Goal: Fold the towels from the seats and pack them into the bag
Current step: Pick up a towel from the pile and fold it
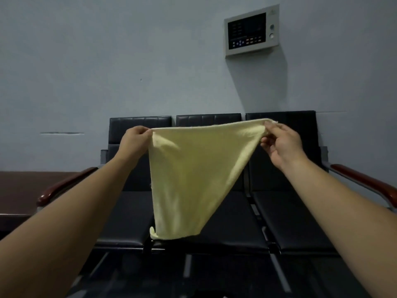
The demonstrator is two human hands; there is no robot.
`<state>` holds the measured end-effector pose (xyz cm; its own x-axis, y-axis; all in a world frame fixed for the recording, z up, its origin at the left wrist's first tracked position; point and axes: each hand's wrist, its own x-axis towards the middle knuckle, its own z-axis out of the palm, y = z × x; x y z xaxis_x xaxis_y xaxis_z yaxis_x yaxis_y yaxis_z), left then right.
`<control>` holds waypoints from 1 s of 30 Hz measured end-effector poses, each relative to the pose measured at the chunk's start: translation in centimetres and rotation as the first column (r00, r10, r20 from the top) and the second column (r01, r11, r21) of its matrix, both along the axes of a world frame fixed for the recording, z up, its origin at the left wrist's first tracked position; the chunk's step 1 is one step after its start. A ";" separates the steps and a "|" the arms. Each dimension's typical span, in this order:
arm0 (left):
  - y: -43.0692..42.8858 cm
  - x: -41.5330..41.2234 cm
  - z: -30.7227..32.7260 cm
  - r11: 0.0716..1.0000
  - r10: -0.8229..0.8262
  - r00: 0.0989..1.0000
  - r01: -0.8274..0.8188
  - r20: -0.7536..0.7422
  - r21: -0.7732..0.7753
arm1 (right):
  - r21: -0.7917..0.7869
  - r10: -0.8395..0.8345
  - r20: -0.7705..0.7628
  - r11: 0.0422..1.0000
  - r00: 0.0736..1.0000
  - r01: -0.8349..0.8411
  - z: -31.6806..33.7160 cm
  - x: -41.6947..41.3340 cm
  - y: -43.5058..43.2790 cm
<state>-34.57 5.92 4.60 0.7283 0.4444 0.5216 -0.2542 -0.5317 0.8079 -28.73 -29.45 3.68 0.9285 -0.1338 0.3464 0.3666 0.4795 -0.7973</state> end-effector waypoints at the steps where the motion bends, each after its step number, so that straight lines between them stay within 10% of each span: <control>1: -0.3 -0.4 0.5 0.992 -0.072 0.997 0.074 0.020 -0.101 | 0.072 0.028 0.017 0.997 0.999 -0.029 0.9 -0.3 -0.2; 7: -3.1 -2.7 5.2 0.816 -0.366 0.898 0.435 0.243 -0.380 | 0.324 0.095 0.080 0.939 0.992 -0.116 5.5 -1.0 -1.3; 14: -3.7 -2.4 7.7 0.965 -0.245 0.963 0.253 0.113 -0.066 | -0.426 -0.280 0.017 0.867 0.960 0.260 5.7 -0.7 -4.3; 19: -5.7 -3.0 6.5 0.898 -0.425 0.904 0.427 0.041 -0.107 | -0.479 -0.275 -0.018 0.846 0.961 0.233 4.5 -1.0 -3.7; 24: -8.0 -4.4 6.1 0.667 -0.743 0.660 0.744 -0.111 -0.038 | -0.574 -0.203 0.107 0.787 0.973 0.227 5.1 -3.0 -1.3; 30: -11.2 -4.6 6.3 0.765 -0.545 0.822 0.569 -0.167 0.301 | -0.676 0.200 0.102 0.733 0.974 -0.080 5.9 -6.1 2.0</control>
<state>-39.15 -5.23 10.94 0.8323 -0.2353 0.5019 -0.5406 -0.5450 0.6409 -34.82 -27.41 9.57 0.8428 0.3129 0.4379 0.4863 -0.0941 -0.8687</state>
